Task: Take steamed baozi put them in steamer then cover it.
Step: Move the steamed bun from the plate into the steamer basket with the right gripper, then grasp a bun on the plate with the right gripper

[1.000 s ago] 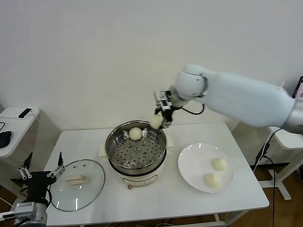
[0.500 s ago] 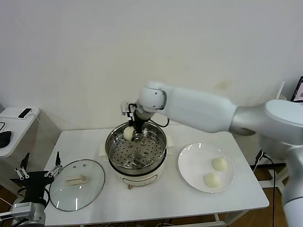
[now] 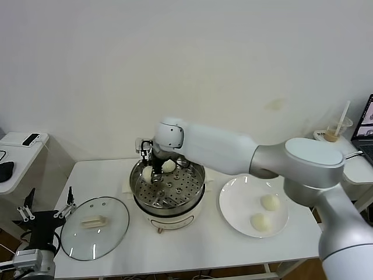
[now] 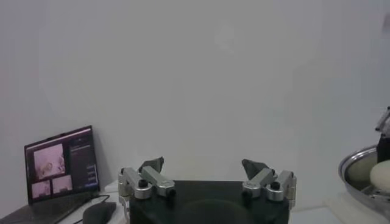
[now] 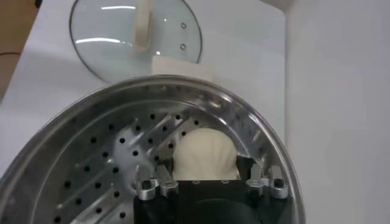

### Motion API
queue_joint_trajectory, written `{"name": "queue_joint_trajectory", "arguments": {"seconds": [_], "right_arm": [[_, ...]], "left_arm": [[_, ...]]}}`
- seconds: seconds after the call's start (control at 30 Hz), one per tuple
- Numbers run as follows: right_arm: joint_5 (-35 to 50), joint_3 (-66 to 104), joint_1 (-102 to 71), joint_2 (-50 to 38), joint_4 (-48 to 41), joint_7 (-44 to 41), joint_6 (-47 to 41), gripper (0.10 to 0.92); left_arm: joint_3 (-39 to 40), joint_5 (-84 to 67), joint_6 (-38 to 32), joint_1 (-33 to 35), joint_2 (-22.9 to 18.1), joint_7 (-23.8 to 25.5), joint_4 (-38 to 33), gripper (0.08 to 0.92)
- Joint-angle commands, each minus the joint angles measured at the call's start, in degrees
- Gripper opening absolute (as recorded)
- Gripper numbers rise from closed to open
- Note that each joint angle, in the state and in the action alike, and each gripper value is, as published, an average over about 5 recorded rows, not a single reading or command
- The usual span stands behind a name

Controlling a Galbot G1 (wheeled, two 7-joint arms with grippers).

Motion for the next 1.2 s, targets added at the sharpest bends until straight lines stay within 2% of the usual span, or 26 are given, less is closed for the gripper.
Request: {"name": "queue_joint_trajectory", "arguments": {"seconds": [0.03, 0.27, 0.5, 0.6, 0.8, 1.0, 1.2], "right_arm": [[-0.42, -0.08, -1.44, 2.32, -2.67, 0.39, -0.34, 0.645], [-1.46, -0.63, -1.70, 2.76, -3.14, -0.16, -0.36, 0.658], [-1.85, -0.14, -0.69, 1.08, -1.52, -1.13, -0.07, 0.800], [-1.60, -0.10, 1.55, -1.75, 1.60, -2.70, 0.39, 0.820], [-2.03, -0.80, 10.08, -11.11, 11.57, -8.38, 2.08, 0.823], [-3.41, -2.67, 18.42, -24.17, 22.36, -12.98, 4.49, 0.823], [-10.17, -4.14, 18.59, -38.54, 31.93, -15.90, 8.56, 0.823]], "left_arm": [[0.01, 0.03, 0.00, 0.08, -0.03, 0.02, -0.08, 0.823], [0.05, 0.06, 0.02, 0.15, -0.20, 0.01, -0.47, 0.823], [0.00, 0.09, 0.10, 0.24, -0.15, 0.05, -0.90, 0.823], [0.06, 0.07, 0.15, 0.24, -0.10, 0.09, -1.13, 0.823], [0.25, 0.04, 0.41, 0.13, 0.12, 0.20, -1.48, 0.823], [0.84, 0.04, 0.89, -0.08, 0.27, 0.42, -2.10, 0.823], [0.98, -0.72, 1.18, -0.04, 0.88, 0.44, -1.79, 0.823]]}}
